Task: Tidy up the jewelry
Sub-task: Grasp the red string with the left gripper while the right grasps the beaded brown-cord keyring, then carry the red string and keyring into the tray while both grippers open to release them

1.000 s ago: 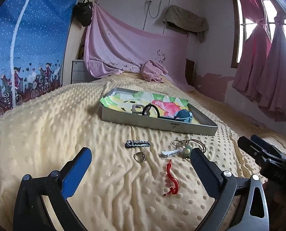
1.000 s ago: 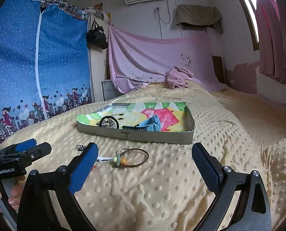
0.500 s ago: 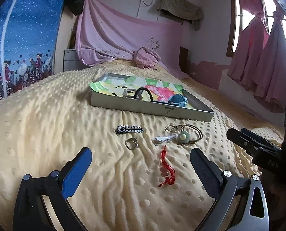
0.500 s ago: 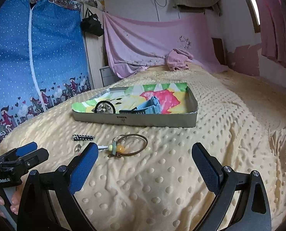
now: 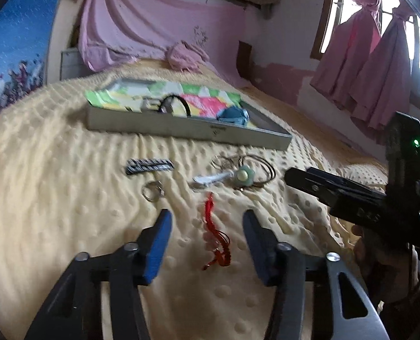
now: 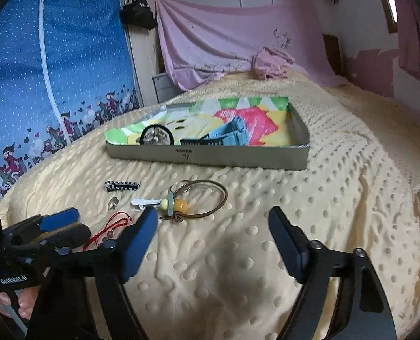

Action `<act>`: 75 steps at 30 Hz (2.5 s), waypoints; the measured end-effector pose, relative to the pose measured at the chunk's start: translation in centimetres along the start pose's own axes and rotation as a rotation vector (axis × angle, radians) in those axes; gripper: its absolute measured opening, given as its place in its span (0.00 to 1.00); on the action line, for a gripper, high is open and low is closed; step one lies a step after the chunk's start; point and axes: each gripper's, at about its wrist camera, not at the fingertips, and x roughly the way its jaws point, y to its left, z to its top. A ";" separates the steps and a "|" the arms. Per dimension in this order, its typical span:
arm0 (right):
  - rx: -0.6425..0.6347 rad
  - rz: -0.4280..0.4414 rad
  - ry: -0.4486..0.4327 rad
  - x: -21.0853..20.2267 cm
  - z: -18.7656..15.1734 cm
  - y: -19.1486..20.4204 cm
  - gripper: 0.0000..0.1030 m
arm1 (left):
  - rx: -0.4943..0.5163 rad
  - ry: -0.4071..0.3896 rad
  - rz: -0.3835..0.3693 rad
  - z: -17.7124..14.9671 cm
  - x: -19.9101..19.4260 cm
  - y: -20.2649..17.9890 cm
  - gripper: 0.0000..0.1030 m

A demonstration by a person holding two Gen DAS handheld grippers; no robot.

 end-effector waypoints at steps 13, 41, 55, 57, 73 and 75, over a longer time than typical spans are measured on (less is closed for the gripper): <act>-0.005 0.100 0.103 4.2 0.1 1.3 0.50 | -0.124 0.075 -0.041 -0.4 2.0 2.0 0.09; -0.053 0.135 0.066 4.5 0.4 2.7 0.21 | -0.155 -0.011 -0.059 -0.3 0.4 2.5 0.08; -0.047 0.137 -0.069 0.0 1.4 1.2 0.21 | -0.114 -0.101 -0.075 2.9 -2.0 1.5 0.08; -0.040 0.138 -0.073 -0.1 1.5 1.0 0.21 | -0.117 -0.102 -0.084 3.3 -2.1 1.6 0.08; -0.051 0.135 -0.103 1.2 3.6 0.8 0.21 | -0.082 -0.174 -0.045 8.4 -1.6 2.3 0.08; -0.050 0.141 -0.109 2.0 4.8 0.9 0.21 | -0.100 -0.196 -0.030 9.9 -0.9 3.1 0.08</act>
